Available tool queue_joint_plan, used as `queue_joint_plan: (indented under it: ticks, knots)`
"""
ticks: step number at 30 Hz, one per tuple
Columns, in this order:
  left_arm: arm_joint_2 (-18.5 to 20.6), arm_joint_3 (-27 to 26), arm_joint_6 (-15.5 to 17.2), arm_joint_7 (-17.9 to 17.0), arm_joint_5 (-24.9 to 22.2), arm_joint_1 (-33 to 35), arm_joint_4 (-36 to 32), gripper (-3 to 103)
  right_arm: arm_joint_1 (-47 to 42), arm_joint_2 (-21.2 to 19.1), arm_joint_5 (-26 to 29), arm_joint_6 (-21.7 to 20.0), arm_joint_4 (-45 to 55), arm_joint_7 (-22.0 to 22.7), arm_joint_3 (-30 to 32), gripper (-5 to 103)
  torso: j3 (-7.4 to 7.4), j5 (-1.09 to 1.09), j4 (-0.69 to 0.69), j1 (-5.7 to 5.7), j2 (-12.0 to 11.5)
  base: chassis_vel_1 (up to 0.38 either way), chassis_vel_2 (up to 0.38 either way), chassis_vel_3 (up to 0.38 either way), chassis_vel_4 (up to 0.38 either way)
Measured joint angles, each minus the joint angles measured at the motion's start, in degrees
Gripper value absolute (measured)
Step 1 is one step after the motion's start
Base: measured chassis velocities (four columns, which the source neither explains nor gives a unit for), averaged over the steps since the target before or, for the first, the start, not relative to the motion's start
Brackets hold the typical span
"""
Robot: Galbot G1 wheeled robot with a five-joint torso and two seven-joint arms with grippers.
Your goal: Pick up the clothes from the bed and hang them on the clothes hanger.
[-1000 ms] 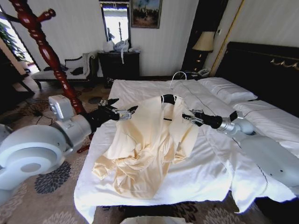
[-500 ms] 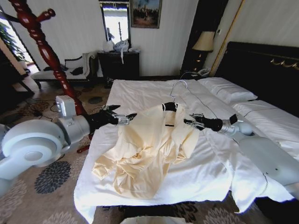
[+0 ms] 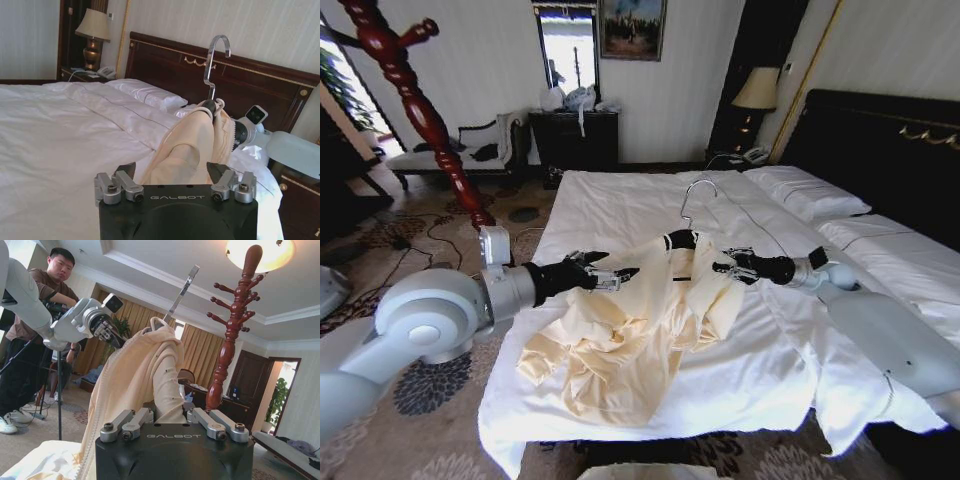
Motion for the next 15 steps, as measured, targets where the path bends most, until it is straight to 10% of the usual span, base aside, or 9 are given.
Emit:
queue_joint_plan:
  ticks: [15]
  knots:
    - [-1.09, 1.53, 1.53, 1.68, -0.12, -0.25, -0.57, 31, -0.07, -0.9, 0.27, 0.53, 1.65, 0.57, 0.2, 23, 0.0, 0.0, 0.0, 0.0, 0.0, 0.0, 0.0, 0.0, 0.0]
